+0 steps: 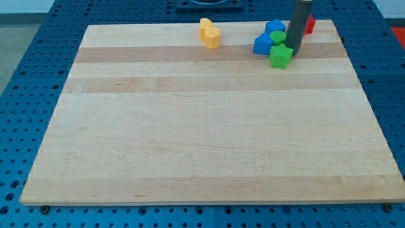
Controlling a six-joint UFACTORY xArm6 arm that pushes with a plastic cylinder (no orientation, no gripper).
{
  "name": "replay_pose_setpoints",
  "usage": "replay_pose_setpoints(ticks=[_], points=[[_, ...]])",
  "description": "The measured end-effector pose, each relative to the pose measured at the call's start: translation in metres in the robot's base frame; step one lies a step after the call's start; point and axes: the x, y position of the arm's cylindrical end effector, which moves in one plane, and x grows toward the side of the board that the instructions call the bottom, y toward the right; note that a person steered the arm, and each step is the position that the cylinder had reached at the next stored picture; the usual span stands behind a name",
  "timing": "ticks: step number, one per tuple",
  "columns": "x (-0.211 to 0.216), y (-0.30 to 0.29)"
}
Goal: Move the red star slightly down
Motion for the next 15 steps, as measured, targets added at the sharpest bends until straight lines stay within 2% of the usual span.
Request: replay_pose_setpoints(ticks=[3, 6, 8, 11, 12, 13, 14, 15], points=[[0.055, -0.066], [0.068, -0.139], [0.105, -0.146], [0.188, -0.173], [0.177, -0.177], [0.154, -0.205], [0.156, -0.233], [0.177, -0.237]])
